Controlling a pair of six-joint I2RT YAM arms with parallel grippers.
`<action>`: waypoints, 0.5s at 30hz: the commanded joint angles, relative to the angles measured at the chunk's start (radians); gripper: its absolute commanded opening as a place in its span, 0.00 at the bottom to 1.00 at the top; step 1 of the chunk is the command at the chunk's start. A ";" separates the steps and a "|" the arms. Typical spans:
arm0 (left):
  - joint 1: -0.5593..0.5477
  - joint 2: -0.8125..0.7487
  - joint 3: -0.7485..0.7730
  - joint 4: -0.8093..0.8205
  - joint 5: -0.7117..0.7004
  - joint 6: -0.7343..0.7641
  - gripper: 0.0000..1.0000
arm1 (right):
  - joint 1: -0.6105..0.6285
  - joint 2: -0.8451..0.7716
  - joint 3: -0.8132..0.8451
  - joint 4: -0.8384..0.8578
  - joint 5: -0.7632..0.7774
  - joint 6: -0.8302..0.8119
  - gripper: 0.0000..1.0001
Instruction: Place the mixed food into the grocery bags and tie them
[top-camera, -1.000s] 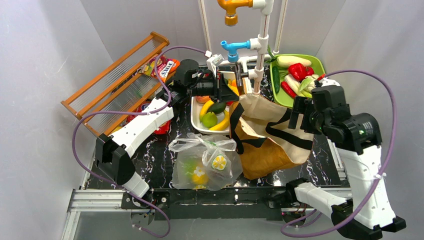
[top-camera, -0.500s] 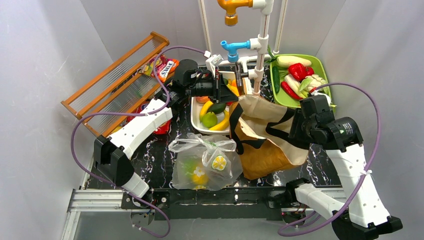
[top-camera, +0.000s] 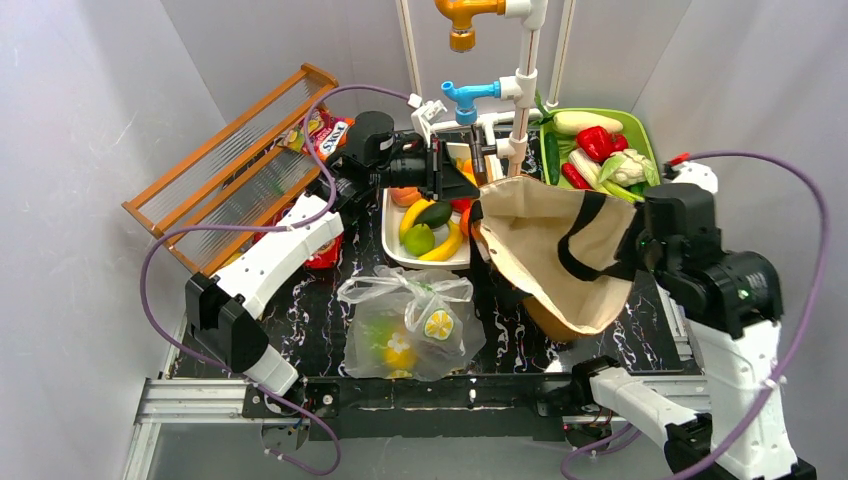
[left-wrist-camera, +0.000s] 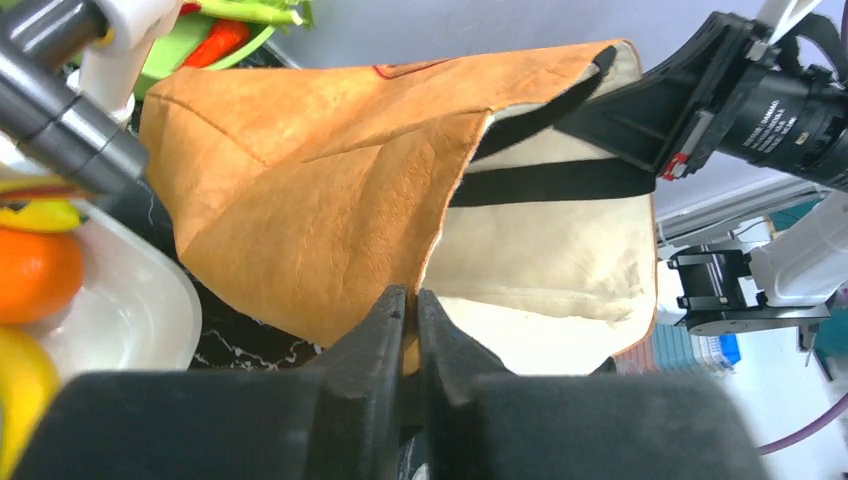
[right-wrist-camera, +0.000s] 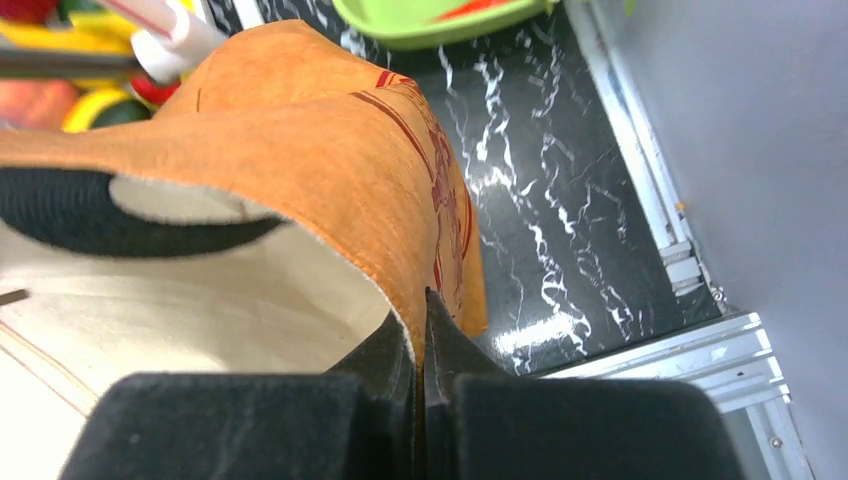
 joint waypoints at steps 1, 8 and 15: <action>-0.016 -0.024 0.097 -0.017 0.035 -0.015 0.22 | -0.005 -0.023 0.120 -0.039 0.114 -0.001 0.01; -0.019 -0.069 0.116 -0.196 -0.103 0.100 0.98 | -0.005 -0.026 0.018 -0.001 -0.020 0.010 0.01; -0.019 -0.140 0.190 -0.553 -0.226 0.362 0.98 | -0.005 0.040 -0.071 0.033 -0.186 0.020 0.01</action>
